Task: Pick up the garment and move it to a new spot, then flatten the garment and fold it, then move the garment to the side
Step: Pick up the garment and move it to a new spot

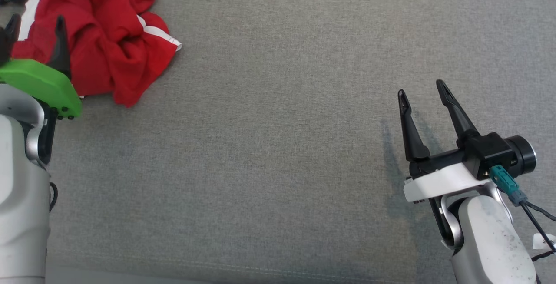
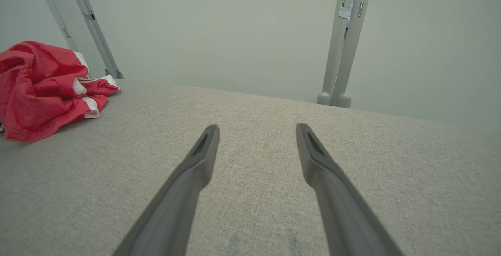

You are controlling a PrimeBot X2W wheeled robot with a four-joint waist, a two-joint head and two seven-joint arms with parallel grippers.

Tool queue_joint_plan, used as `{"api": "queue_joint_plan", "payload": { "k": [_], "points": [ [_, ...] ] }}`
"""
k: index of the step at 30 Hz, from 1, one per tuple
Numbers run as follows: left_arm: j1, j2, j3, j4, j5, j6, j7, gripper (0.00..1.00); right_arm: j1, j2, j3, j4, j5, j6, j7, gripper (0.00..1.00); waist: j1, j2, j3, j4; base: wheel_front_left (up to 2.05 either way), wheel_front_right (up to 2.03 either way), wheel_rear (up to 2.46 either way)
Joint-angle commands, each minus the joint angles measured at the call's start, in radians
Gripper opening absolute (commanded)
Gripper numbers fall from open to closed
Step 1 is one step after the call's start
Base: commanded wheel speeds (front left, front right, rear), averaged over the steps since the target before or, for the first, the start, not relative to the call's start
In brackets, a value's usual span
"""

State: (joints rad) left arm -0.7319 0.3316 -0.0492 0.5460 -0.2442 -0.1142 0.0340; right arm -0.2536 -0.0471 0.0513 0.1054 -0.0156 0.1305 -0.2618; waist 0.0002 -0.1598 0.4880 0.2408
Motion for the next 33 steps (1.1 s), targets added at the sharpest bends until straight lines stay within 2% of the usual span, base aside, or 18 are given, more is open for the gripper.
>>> {"api": "queue_joint_plan", "payload": {
  "k": [1, 11, 17, 18, 19, 20, 21, 33],
  "points": [
    [-0.028, 0.008, -0.009, 0.028, -0.002, -0.003, 0.014, 1.0, -0.014, -0.003, 0.003, -0.006, -0.01, 0.0, -0.003, 1.0, -0.0002, -0.0002, 0.043, -0.043, 0.0, 0.0, 0.0],
    [-0.148, 0.051, -0.053, 0.253, -0.012, -0.011, 0.093, 1.0, -0.018, -0.003, 0.011, -0.013, -0.03, 0.0, -0.003, 1.0, -0.0002, -0.0002, 0.101, -0.09, 0.0, 0.0, 0.0],
    [-0.182, 0.064, -0.065, 0.359, 0.0, 0.011, 0.087, 1.0, -0.015, -0.003, 0.011, -0.024, -0.037, 0.0, -0.003, 1.0, -0.0002, -0.0002, 0.122, -0.106, 0.0, 0.0, 0.0],
    [-0.187, 0.065, -0.067, 0.371, 0.002, 0.011, 0.085, 0.89, -0.014, -0.003, 0.011, -0.025, -0.037, 0.0, -0.003, 1.0, -0.0002, -0.0002, 0.124, -0.107, 0.0, 0.0, 0.0],
    [-0.187, 0.065, -0.067, 0.371, 0.002, 0.011, 0.085, 0.89, -0.014, -0.003, 0.011, -0.025, -0.037, 0.0, -0.003, 1.0, -0.0002, -0.0002, 0.124, -0.107, 0.0, 0.0, 0.0],
    [-0.192, 0.066, -0.068, 0.384, 0.003, 0.013, 0.076, 0.36, -0.014, -0.003, 0.01, -0.027, -0.038, 0.0, -0.003, 1.0, -0.0002, -0.0002, 0.126, -0.108, 0.0, 0.0, 0.0],
    [-0.198, 0.068, -0.07, 0.389, 0.006, 0.018, 0.061, 0.0, -0.015, -0.003, 0.009, -0.028, -0.039, 0.0, -0.003, 1.0, -0.0002, -0.0002, 0.127, -0.108, 0.0, 0.0, 0.0],
    [-0.266, 0.104, -0.11, 0.448, 0.029, 0.008, -0.022, 0.0, -0.017, -0.003, 0.019, -0.009, -0.004, 0.0, -0.003, 1.0, -0.0002, -0.0002, 0.074, -0.092, 0.0, 0.0, 0.0]
  ]
}}
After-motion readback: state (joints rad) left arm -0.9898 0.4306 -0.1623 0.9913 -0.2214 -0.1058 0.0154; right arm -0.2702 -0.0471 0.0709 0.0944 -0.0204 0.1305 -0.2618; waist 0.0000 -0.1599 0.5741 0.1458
